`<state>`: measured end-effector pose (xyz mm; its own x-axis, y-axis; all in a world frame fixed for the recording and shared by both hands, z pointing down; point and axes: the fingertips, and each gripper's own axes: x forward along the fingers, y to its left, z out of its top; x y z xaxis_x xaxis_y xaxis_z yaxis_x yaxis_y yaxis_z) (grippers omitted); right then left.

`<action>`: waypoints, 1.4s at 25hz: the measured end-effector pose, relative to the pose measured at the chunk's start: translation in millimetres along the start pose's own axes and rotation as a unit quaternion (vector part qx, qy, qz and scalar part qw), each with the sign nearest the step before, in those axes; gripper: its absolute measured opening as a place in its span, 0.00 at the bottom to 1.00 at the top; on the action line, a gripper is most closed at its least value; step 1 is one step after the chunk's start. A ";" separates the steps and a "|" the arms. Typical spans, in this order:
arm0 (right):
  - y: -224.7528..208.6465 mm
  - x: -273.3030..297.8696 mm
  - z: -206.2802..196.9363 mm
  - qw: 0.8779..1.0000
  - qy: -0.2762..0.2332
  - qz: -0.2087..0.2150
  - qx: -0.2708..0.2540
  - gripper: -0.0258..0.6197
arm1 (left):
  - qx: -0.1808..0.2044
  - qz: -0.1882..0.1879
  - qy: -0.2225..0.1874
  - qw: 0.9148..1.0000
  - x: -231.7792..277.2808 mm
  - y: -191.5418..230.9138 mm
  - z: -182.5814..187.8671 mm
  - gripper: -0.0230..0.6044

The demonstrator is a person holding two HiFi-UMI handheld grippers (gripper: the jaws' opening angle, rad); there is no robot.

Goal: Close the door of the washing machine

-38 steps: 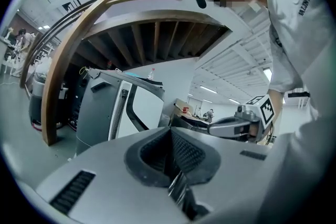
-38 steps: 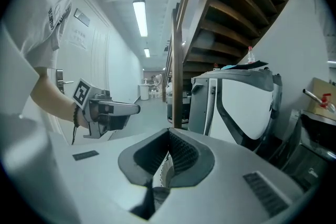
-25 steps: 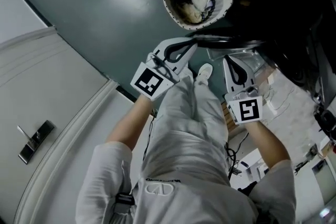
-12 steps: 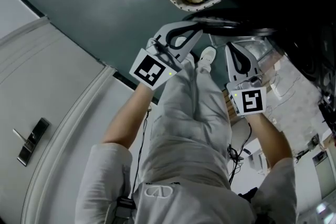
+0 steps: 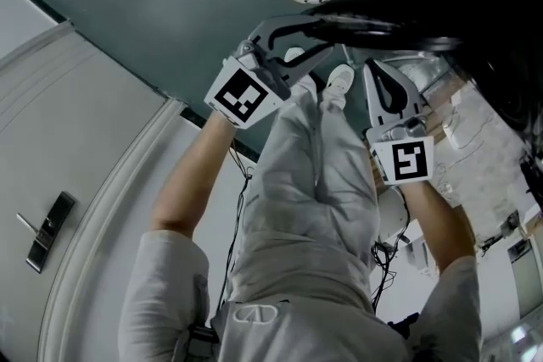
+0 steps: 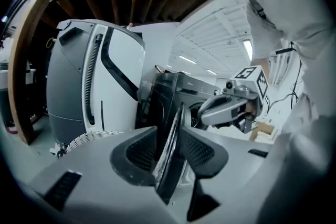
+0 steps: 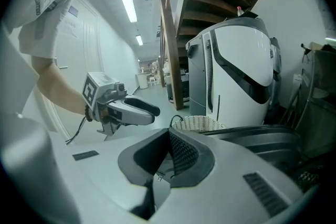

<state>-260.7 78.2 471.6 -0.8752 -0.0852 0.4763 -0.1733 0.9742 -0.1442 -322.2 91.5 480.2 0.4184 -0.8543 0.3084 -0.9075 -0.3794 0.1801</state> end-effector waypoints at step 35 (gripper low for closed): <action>0.9 12.8 -56.7 0.999 0.004 -0.034 0.025 0.06 | 0.140 -0.192 0.146 0.960 64.9 -12.4 -88.5 0.22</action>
<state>-246.5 89.8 526.8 -0.8571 -0.1483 0.4933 -0.2544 0.9546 -0.1551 -280.5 72.3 580.6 0.6801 -0.5114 0.5252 -0.6412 -0.7623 0.0880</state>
